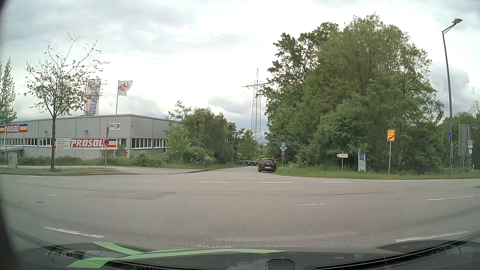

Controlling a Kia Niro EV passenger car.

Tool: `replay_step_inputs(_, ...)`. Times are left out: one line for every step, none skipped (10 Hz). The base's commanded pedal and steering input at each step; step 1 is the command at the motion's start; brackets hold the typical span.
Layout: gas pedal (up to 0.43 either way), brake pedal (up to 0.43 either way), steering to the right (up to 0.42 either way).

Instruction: Follow the waypoints while adhering to traffic rules and regulations

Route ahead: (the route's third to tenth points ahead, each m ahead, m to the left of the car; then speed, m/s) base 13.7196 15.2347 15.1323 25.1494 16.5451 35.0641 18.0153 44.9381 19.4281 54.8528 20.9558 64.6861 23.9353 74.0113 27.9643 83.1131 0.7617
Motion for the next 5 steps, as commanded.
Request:
replay_step_inputs(0.0,0.201,-0.009)
replay_step_inputs(0.0,0.201,-0.009)
replay_step_inputs(0.0,0.195,-0.009)
replay_step_inputs(0.0,0.195,-0.009)
replay_step_inputs(0.0,0.201,-0.008)
